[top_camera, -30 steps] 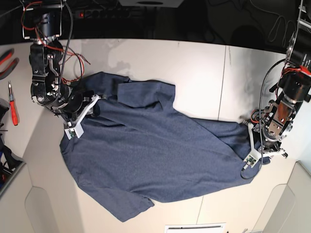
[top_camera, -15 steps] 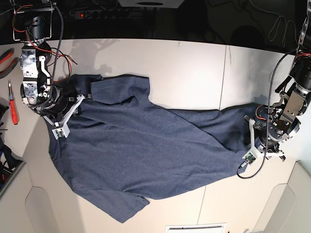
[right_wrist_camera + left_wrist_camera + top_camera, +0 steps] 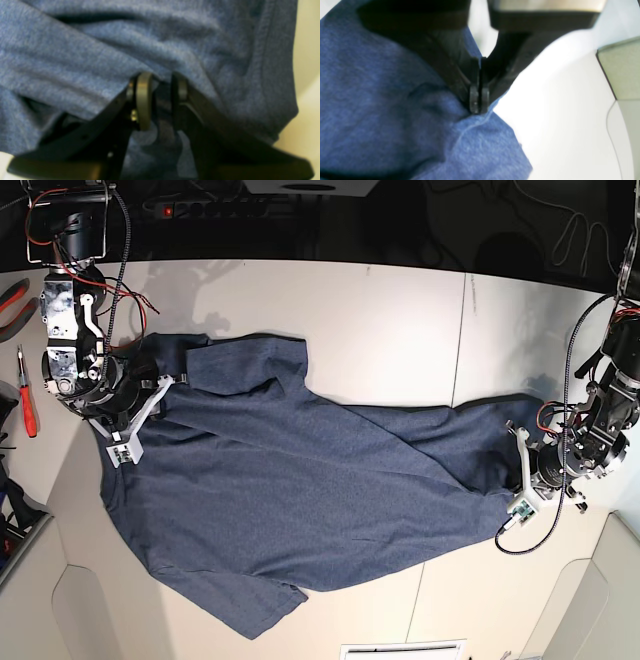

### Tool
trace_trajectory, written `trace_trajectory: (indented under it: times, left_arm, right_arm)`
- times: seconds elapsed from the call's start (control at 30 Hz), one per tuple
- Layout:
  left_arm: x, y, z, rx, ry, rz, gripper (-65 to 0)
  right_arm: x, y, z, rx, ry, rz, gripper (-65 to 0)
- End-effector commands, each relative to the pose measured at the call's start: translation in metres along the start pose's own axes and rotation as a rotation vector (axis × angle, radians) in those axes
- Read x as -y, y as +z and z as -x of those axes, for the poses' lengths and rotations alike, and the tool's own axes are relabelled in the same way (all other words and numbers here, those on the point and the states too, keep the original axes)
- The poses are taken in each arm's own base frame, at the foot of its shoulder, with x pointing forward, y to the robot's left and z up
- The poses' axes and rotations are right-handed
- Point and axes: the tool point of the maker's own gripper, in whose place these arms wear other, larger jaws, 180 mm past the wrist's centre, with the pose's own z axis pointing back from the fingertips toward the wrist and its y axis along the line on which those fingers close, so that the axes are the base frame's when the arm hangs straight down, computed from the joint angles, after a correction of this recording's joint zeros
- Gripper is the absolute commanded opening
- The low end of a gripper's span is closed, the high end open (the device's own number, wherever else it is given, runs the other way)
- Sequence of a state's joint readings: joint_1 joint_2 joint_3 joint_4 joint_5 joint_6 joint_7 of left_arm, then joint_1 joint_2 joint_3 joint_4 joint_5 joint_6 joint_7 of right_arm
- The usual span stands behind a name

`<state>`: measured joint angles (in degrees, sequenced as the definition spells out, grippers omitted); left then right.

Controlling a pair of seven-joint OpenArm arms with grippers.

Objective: Layout the t-shirt on the table in an organized manner, then fold the t-shirt properly
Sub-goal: 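Drag the held shirt corner with the left gripper toward the collar side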

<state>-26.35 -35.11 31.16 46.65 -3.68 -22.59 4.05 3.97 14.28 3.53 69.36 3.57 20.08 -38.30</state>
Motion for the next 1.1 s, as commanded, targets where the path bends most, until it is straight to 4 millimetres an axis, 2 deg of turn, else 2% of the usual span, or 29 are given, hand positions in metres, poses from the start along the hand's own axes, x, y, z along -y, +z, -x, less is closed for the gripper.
trace_trajectory:
  times: [0.0, 0.2, 0.37, 0.43, 0.5, 0.6, 0.67, 0.87, 0.97, 1.07]
  left_arm:
    - [-0.024, 0.006, -0.023, 0.063, -0.013, -0.045, -65.0]
    - [-0.041, 0.027, -0.060, 0.075, -0.028, -0.066, -65.0]
    - [-0.049, 0.059, -0.073, -0.102, -0.090, -0.095, -65.0]
    - [-0.040, 0.075, -0.074, -0.174, -0.103, -0.077, -65.0]
    - [-0.022, 0.091, -0.073, -0.219, -0.112, -0.027, -65.0]
    - [0.010, 0.107, -0.057, -0.250, -0.187, 0.048, -65.0]
    - [0.036, 0.114, -0.037, -0.279, -0.222, 0.111, -65.0]
    - [0.108, 0.139, 0.048, -0.477, -0.277, 0.323, -65.0]
    - [0.130, 0.156, 0.083, -0.563, -0.290, 0.389, -65.0]
    - [0.137, 0.166, 0.105, -0.620, -0.329, 0.396, -65.0]
  right_arm:
    - [0.013, 0.000, 0.026, -0.109, 0.014, 0.048, -50.7]
    - [0.012, 0.000, 0.026, -0.109, 0.014, 0.049, -50.7]
    - [0.013, 0.000, 0.026, -0.109, 0.014, 0.049, -50.7]
    - [0.012, 0.000, 0.026, -0.109, 0.014, 0.049, -50.7]
    - [0.012, 0.000, 0.026, -0.109, 0.014, 0.048, -50.7]
    - [0.013, 0.000, 0.026, -0.110, 0.015, 0.049, -50.7]
    - [0.013, 0.001, 0.027, -0.112, 0.015, 0.050, -50.7]
    - [0.012, 0.000, 0.027, -0.111, 0.015, 0.049, -50.7]
    - [0.012, 0.000, 0.027, -0.111, 0.015, 0.049, -50.7]
    - [0.013, 0.000, 0.027, -0.111, 0.015, 0.049, -50.7]
